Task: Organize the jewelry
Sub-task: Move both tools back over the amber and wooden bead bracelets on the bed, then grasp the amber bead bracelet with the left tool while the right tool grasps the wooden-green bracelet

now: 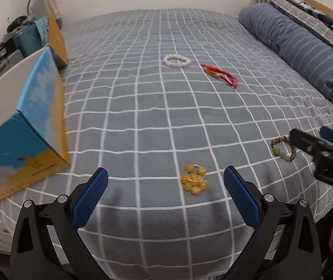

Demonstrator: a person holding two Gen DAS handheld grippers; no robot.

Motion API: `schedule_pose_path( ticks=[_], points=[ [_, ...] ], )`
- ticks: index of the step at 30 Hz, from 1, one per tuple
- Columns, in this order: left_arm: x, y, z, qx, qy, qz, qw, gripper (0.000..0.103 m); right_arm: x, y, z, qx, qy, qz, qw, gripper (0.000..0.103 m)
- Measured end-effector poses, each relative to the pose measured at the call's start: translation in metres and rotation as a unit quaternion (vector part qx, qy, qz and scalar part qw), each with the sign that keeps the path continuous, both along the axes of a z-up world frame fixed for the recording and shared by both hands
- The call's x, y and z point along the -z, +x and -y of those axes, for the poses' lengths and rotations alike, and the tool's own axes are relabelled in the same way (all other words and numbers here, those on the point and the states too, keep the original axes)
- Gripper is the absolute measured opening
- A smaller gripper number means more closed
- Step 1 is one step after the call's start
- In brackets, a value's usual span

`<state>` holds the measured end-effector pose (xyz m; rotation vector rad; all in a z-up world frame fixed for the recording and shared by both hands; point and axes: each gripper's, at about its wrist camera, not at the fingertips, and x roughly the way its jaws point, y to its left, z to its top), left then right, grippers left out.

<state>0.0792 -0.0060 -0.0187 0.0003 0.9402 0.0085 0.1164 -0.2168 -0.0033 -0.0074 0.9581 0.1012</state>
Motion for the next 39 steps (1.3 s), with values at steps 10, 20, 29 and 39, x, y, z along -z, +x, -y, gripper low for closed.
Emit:
schedule_pose_path(
  ticks=[10, 20, 29, 39],
  points=[
    [0.029, 0.020, 0.012, -0.014, -0.009, -0.022, 0.9996, 0.097, 0.028, 0.014, 0.008, 0.000, 0.008, -0.029, 1.000, 0.092],
    [0.039, 0.029, 0.013, -0.021, -0.002, -0.035, 0.9992, 0.094, 0.048, 0.029, 0.009, 0.003, 0.006, -0.059, 0.998, 0.078],
    [0.038, 0.026, 0.014, -0.012, -0.003, -0.044, 0.9990, 0.042, 0.053, 0.030, 0.006, -0.004, 0.004, -0.074, 0.997, 0.053],
    [0.030, 0.022, 0.012, -0.004, -0.002, -0.035, 0.9994, 0.009, 0.050, 0.029, 0.006, -0.004, 0.011, -0.074, 0.997, 0.008]
  ],
)
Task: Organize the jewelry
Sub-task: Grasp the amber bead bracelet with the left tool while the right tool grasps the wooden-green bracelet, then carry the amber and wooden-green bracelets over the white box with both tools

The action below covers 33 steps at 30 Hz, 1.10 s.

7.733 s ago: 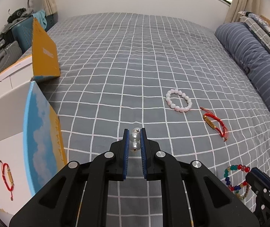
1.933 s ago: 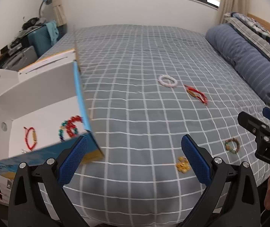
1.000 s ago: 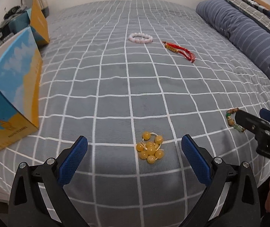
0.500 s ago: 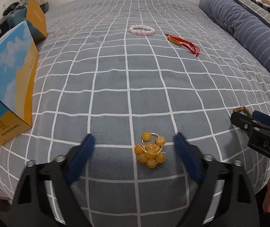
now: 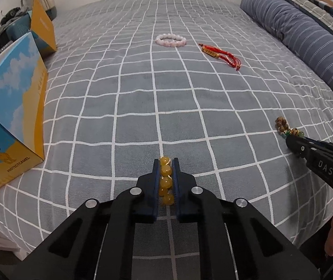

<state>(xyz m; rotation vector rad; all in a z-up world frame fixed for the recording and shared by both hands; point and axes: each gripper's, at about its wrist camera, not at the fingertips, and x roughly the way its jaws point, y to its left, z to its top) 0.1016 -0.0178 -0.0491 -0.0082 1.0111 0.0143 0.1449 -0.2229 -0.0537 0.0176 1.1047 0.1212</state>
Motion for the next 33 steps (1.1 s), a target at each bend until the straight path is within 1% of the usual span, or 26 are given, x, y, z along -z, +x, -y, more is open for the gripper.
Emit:
schedule_pose_path(
  ticks=[6, 19, 28, 33],
  points=[
    [-0.006, -0.002, -0.003, 0.001, -0.007, 0.005, 1.0000, 0.009, -0.004, -0.002, 0.000, 0.002, -0.001, 0.007, 1.000, 0.008],
    [-0.021, -0.005, -0.010, 0.005, -0.021, 0.014, 0.9997, 0.009, -0.023, -0.009, 0.000, 0.004, 0.001, 0.036, 0.999, 0.008],
    [-0.043, -0.011, -0.010, 0.012, -0.033, 0.035, 0.9988, 0.009, -0.039, -0.013, 0.001, 0.006, 0.007, 0.054, 0.998, 0.008],
    [-0.055, -0.013, -0.012, 0.010, -0.032, 0.047, 0.9983, 0.009, -0.050, -0.014, 0.000, 0.007, 0.010, 0.066, 0.998, 0.008]
  ],
)
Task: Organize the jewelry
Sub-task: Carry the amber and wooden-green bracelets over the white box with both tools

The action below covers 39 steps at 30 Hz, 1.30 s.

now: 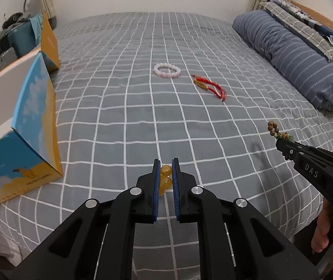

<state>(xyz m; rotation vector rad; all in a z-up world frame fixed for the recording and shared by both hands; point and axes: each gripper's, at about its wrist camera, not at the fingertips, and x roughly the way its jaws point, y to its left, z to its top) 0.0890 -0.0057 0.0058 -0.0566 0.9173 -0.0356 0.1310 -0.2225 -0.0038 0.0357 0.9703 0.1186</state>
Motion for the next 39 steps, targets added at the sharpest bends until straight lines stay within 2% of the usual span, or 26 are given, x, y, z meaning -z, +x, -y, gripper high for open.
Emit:
schedule_pose_path(
  ticks=[12, 20, 39],
  points=[
    [-0.021, 0.008, -0.017, -0.018, 0.006, 0.017, 0.9997, 0.009, -0.024, 0.003, -0.024, -0.013, -0.001, 0.030, 0.999, 0.008],
    [-0.039, 0.012, -0.027, -0.023, 0.016, 0.033, 0.9991, 0.009, -0.031, 0.012, -0.038, -0.021, -0.003, 0.035, 0.999, 0.008],
    [-0.079, 0.026, -0.050, -0.030, 0.008, 0.057, 0.9979, 0.009, -0.063, 0.033, -0.069, -0.037, -0.007, 0.049, 0.998, 0.008]
  ],
)
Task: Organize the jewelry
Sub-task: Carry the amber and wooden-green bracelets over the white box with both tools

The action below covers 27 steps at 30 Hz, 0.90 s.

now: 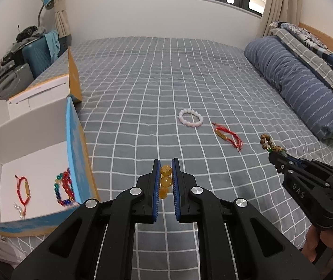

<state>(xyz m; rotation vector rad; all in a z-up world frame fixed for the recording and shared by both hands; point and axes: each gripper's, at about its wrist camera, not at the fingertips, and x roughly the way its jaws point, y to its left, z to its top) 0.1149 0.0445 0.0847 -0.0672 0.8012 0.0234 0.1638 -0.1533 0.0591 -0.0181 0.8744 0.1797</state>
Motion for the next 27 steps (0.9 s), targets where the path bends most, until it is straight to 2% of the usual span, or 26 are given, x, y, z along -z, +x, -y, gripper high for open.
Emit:
schedule_pose_path(
  ticks=[19, 27],
  points=[
    [-0.038, 0.002, -0.061, -0.053, -0.001, 0.017, 0.9984, 0.009, -0.036, 0.013, -0.073, -0.051, 0.001, 0.022, 0.998, 0.008],
    [-0.038, -0.008, -0.105, -0.082, -0.003, 0.013, 0.9966, 0.009, -0.040, 0.007, -0.126, -0.084, 0.001, 0.027, 0.996, 0.008]
  ],
)
